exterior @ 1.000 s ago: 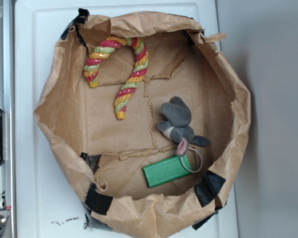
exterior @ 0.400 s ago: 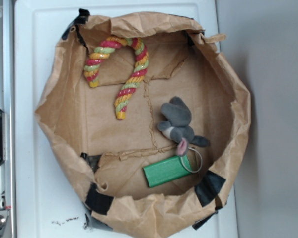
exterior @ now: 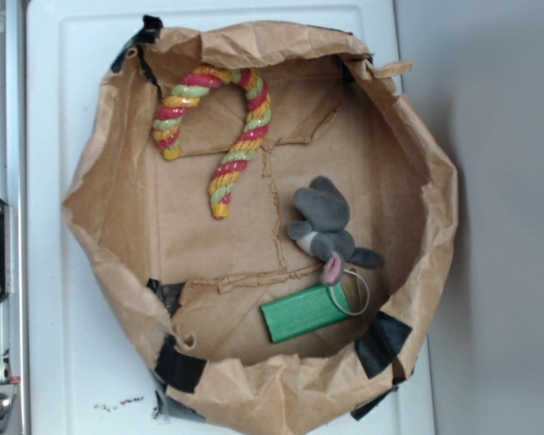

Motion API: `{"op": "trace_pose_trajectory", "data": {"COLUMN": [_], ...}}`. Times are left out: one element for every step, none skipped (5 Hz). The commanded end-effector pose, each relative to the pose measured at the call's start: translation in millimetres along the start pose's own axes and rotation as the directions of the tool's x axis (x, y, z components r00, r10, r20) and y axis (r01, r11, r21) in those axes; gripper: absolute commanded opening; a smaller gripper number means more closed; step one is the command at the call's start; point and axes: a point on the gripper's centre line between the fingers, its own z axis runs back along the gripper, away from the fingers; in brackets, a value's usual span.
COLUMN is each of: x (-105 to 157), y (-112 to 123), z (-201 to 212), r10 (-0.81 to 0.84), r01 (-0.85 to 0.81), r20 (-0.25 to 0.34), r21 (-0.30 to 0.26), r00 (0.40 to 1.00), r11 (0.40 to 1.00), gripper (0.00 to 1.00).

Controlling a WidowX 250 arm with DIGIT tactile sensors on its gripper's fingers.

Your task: Grab the multicolored rope.

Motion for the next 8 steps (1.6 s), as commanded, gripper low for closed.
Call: {"op": "trace_pose_trajectory", "data": {"x": [36.4, 64.1, 87.4, 108.2, 124.6, 133.7, 150.6, 156.4], "y": [-22.0, -25.7, -25.5, -17.8, -3.6, -2.5, -10.7, -10.3], "z": [-20.2, -37.8, -55.5, -74.7, -90.1, -109.4, -135.5, -148.0], "r10": [0.142, 0.215, 0.356, 0.455, 0.502, 0.51, 0.551, 0.568], "r01": [-0.142, -0.215, -0.355, -0.455, -0.501, -0.507, -0.548, -0.565], "r20": [0.011, 0.012, 0.009, 0.01, 0.027, 0.043, 0.073, 0.094], "r21": [-0.01, -0.013, -0.018, -0.007, -0.034, -0.069, -0.061, -0.058], "r00": [0.99, 0.976, 0.935, 0.89, 0.865, 0.859, 0.831, 0.818], "r11": [0.99, 0.976, 0.935, 0.89, 0.865, 0.859, 0.835, 0.823], "gripper": [1.0, 1.0, 1.0, 1.0, 1.0, 1.0, 1.0, 1.0]}}
